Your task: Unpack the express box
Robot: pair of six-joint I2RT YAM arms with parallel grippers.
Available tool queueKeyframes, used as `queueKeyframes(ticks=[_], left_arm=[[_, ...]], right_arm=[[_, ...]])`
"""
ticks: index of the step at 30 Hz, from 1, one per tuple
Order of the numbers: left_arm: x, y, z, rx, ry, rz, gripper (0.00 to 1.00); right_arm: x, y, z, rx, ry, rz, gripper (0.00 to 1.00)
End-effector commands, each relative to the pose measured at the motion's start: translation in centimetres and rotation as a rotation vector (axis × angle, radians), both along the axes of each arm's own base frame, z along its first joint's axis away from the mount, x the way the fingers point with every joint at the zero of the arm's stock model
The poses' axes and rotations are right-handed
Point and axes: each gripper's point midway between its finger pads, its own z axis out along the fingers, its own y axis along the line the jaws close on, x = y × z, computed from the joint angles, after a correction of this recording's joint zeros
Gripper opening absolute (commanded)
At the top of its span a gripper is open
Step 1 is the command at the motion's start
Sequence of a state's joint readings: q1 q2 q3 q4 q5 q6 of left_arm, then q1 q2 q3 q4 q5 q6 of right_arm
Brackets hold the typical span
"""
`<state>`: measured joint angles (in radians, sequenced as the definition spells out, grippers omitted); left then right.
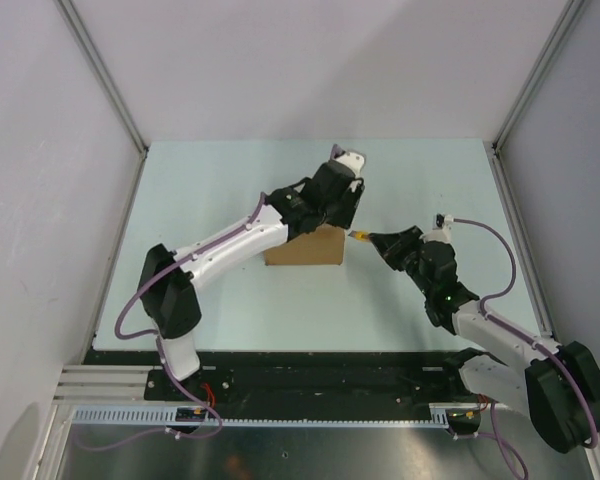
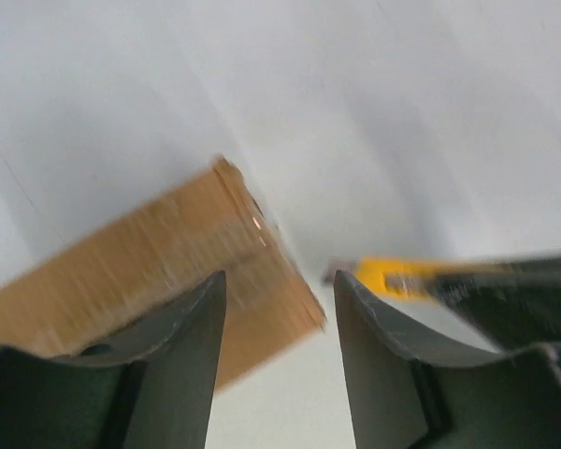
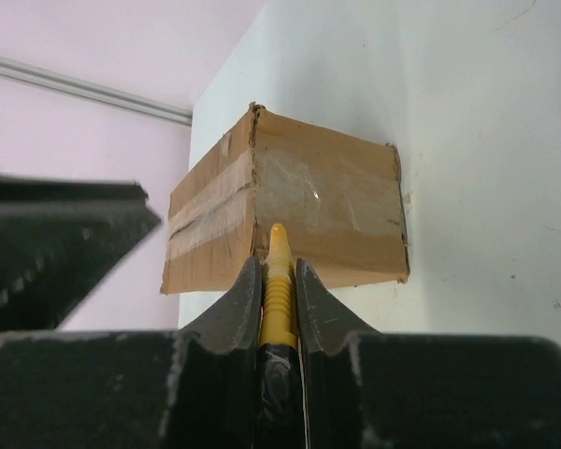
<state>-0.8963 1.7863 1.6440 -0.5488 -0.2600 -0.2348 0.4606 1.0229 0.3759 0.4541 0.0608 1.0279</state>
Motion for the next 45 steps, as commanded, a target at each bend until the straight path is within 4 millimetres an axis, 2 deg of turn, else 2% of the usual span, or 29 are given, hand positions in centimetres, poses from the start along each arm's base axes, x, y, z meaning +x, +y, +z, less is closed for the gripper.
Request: queueKeyframes(ticks=[1, 4, 5, 12, 18, 26, 35, 45], left_arm=[[4.8, -0.1, 1.7, -0.088, -0.042, 0.132, 0.56], [6.1, -0.2, 1.5, -0.080, -0.042, 0.146, 0.55], [6.4, -0.3, 0.7, -0.068, -0.028, 0.148, 0.53], [6.4, -1.7, -1.6, -0.052, 0.026, 0.086, 0.48], [6.5, -1.6, -3.0, -0.019, 0.039, 0.083, 0.39], [6.5, -0.9, -4.0, 0.017, 0.049, 0.110, 0.28], [6.1, -0.3, -5.3, 0.062, 0.077, 0.118, 0.19], [6.1, 0.0, -5.7, 0.083, 0.082, 0.116, 0.17]], right_arm=[[1.2, 0.6, 3.4, 0.062, -0.104, -0.001, 0.00], [1.7, 0.8, 4.2, 0.069, -0.130, -0.003, 0.00], [1.8, 0.9, 4.2, 0.067, -0.129, -0.001, 0.00], [2.7, 0.4, 4.7, 0.065, -0.152, -0.031, 0.00], [3.4, 0.6, 4.2, 0.067, -0.149, -0.030, 0.00], [3.8, 1.1, 3.9, 0.083, -0.151, -0.016, 0.00], [4.0, 1.0, 4.1, 0.091, -0.158, -0.028, 0.00], [4.2, 1.7, 3.1, 0.094, -0.136, -0.010, 0.00]])
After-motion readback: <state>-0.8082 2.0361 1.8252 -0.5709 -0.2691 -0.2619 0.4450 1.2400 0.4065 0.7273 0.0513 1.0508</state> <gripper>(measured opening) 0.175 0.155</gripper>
